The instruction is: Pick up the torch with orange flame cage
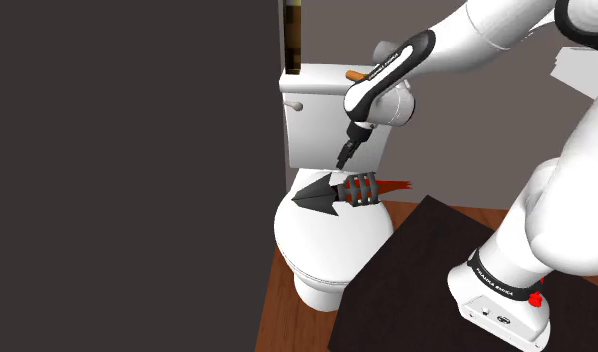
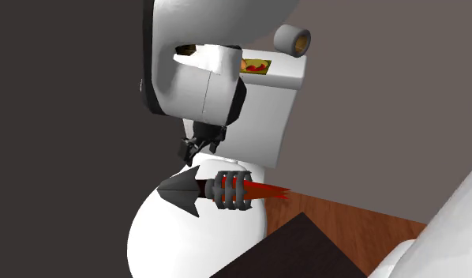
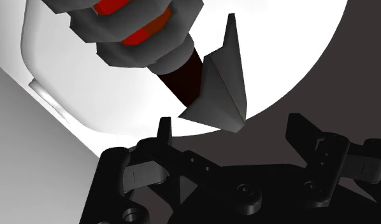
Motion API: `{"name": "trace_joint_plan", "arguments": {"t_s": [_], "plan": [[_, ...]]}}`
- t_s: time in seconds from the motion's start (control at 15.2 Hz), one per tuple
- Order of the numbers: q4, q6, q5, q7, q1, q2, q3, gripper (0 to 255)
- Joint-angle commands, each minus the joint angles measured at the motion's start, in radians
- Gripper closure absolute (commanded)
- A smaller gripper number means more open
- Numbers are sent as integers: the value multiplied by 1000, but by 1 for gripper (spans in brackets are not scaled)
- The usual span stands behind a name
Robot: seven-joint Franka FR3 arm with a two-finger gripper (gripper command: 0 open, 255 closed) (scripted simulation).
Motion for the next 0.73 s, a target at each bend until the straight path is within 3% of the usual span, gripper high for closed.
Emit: {"name": "trace_joint_plan", "arguments": {"t_s": [0.0,0.26,0.66], "plan": [[58,21,118,-114,-12,88,27,0],[193,32,282,-291,-76,251,100,0],[216,75,363,-368,-109,328,145,0]]}}
